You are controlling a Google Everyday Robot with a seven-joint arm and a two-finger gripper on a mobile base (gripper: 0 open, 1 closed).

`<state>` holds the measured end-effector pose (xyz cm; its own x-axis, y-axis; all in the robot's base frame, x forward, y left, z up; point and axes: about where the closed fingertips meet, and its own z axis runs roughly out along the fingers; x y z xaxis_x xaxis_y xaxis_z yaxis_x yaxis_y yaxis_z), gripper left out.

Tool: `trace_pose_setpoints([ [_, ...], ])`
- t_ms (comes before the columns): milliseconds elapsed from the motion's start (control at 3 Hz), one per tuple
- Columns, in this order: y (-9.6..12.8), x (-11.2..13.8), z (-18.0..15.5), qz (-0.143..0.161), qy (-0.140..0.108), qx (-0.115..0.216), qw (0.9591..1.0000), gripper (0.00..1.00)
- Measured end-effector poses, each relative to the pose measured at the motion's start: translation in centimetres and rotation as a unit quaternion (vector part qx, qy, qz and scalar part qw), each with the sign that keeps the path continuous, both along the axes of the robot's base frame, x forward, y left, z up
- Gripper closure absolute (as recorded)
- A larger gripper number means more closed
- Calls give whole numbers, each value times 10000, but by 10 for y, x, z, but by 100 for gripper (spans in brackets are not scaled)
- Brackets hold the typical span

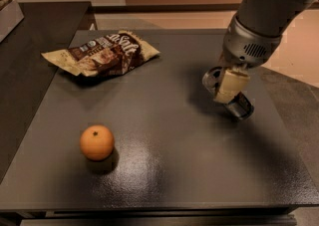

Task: Knock redbull can over

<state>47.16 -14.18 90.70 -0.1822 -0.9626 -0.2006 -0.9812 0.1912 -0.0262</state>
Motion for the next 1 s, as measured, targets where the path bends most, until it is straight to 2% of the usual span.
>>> trace_pose_setpoints([
  [667, 8, 5, -14, 89, 125, -225, 9996, 16],
  [1000, 13, 6, -25, 98, 158, -245, 9995, 0],
])
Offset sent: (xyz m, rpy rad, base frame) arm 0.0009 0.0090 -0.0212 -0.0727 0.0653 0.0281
